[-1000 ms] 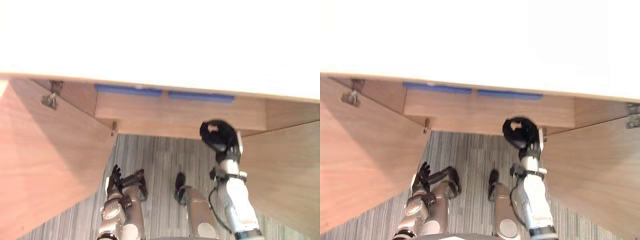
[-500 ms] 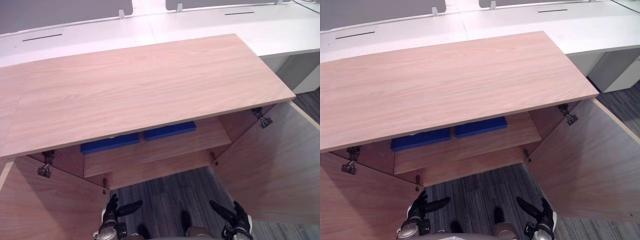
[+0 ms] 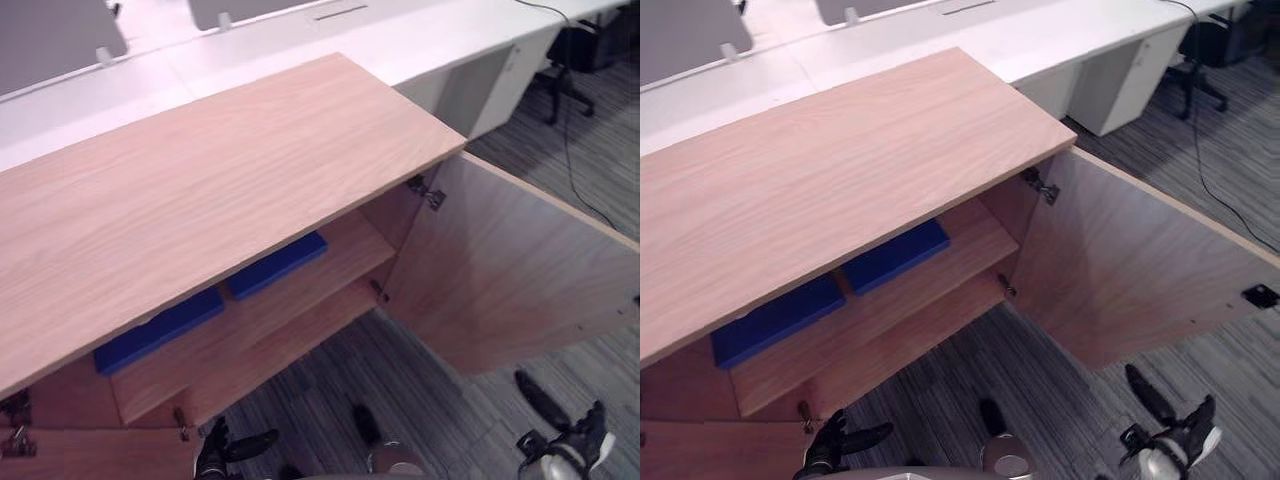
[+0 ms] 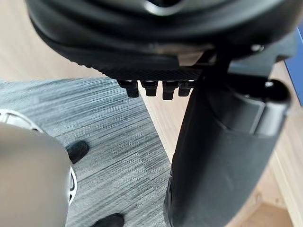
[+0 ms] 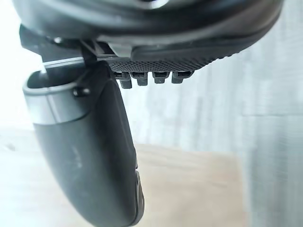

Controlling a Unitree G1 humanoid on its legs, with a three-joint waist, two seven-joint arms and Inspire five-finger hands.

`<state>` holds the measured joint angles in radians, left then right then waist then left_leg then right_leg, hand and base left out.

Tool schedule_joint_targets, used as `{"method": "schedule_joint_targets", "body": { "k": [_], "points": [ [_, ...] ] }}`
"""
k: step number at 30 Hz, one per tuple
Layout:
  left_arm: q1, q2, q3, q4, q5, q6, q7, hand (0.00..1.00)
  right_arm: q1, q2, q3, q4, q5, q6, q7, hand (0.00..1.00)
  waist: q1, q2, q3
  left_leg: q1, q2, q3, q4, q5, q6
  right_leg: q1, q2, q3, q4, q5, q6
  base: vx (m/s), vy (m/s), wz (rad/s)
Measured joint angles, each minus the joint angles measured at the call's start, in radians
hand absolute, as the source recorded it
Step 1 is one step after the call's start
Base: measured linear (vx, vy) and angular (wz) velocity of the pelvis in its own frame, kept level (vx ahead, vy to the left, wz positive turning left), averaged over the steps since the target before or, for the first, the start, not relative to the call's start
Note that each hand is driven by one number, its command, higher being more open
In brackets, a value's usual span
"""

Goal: Walk over to the cabinet, pick up the folder, carry it to the office cabinet, place the folder inside the office cabinet, then close the office cabinet door

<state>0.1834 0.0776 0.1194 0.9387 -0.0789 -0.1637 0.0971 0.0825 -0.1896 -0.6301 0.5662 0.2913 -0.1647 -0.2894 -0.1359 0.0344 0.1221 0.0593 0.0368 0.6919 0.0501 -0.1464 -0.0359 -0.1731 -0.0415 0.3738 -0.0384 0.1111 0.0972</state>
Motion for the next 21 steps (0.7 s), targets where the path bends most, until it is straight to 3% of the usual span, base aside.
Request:
{"method": "schedule_joint_targets", "body": {
  "k": [3, 7, 13, 19, 21],
  "points": [
    [-0.011, -0.003, -0.022, -0.01, 0.0, -0.01, -0.009, 1.0, -0.091, -0.09, 0.002, 0.0, 0.0, -0.006, -0.003, 1.0, -0.011, 0.047, 0.028, -0.02, 0.0, 0.0, 0.022, -0.021, 0.004, -0.015, -0.004, 0.008, 0.001, 0.002, 0.003, 0.06, -0.046, -0.16],
    [-0.012, 0.0, -0.047, -0.045, -0.001, -0.027, -0.012, 1.0, -0.205, -0.24, 0.093, 0.079, 0.0, -0.01, 0.013, 1.0, -0.012, 0.084, 0.064, -0.031, 0.0, 0.0, 0.034, -0.032, 0.001, -0.027, -0.005, 0.015, 0.001, 0.004, 0.007, 0.02, -0.027, -0.09],
    [-0.012, 0.003, -0.109, -0.065, -0.002, -0.036, -0.023, 1.0, -0.285, -0.382, 0.191, 0.18, 0.001, -0.01, 0.059, 1.0, -0.013, 0.096, 0.096, -0.062, 0.001, -0.014, 0.056, -0.034, 0.001, -0.051, -0.006, 0.017, 0.001, 0.01, 0.016, 0.0, -0.03, -0.01],
    [-0.012, -0.005, -0.11, -0.065, -0.002, -0.038, -0.03, 1.0, -0.283, -0.39, 0.227, 0.183, 0.017, -0.01, 0.065, 1.0, -0.021, 0.098, 0.103, -0.071, 0.006, -0.027, 0.06, -0.035, 0.001, -0.057, -0.007, 0.014, 0.001, 0.014, 0.021, -0.01, -0.028, 0.01],
    [-0.012, -0.008, -0.108, -0.064, -0.001, -0.039, -0.03, 1.0, -0.232, -0.383, 0.229, 0.102, 0.042, -0.006, 0.054, 1.0, -0.021, 0.099, 0.103, -0.077, 0.006, -0.042, 0.064, -0.034, 0.001, -0.057, -0.009, 0.005, -0.001, 0.015, 0.021, -0.02, -0.03, 0.09]
  ]
}}
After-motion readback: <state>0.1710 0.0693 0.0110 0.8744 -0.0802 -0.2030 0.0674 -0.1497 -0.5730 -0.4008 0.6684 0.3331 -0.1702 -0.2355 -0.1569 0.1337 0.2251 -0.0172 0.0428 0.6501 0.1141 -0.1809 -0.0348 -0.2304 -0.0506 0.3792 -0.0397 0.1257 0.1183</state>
